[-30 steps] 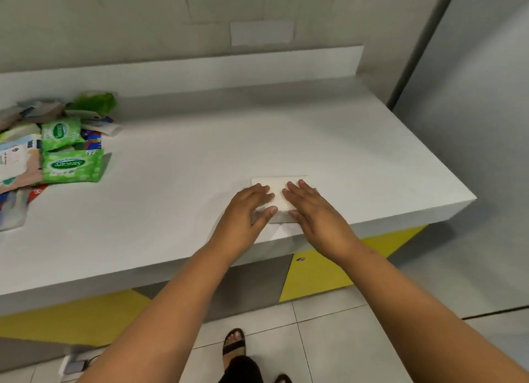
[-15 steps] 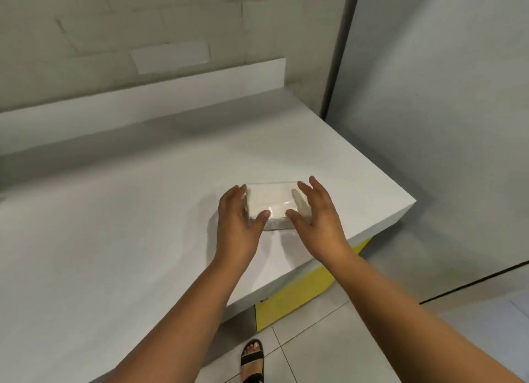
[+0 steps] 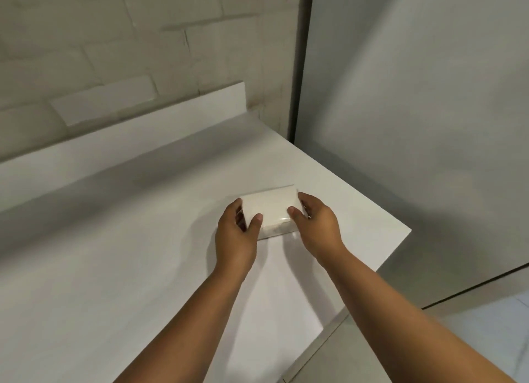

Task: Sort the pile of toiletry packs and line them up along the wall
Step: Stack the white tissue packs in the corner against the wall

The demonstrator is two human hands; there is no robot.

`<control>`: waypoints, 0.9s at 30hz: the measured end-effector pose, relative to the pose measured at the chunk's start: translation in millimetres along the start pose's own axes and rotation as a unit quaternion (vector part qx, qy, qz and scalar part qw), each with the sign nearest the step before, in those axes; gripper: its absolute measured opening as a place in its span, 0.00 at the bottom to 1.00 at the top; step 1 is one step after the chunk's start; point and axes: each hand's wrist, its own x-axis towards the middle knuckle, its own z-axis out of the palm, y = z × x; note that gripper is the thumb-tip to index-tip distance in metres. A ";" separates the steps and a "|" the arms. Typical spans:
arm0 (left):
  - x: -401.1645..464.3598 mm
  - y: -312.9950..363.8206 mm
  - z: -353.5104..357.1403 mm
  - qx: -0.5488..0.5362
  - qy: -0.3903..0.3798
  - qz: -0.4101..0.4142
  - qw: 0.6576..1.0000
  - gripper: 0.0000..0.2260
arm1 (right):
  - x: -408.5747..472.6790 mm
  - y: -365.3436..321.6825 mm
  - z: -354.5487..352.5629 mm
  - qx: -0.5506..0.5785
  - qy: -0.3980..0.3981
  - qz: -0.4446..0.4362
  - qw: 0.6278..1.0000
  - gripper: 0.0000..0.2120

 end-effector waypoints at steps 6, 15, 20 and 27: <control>39.9 5.1 19.9 -0.005 0.012 -0.009 1.000 0.24 | 47.5 -0.9 -0.9 0.020 -0.018 0.003 1.000 0.22; 103.3 20.7 50.7 0.006 0.072 -0.035 0.997 0.24 | 137.3 -5.7 3.3 0.050 -0.088 -0.018 0.995 0.23; 137.5 26.9 64.0 -0.001 0.103 -0.051 0.993 0.23 | 185.3 -8.2 14.3 0.065 -0.111 -0.023 0.991 0.23; 186.3 29.7 74.6 0.009 0.143 -0.050 0.988 0.23 | 244.0 -18.6 33.7 0.059 -0.149 -0.048 0.986 0.22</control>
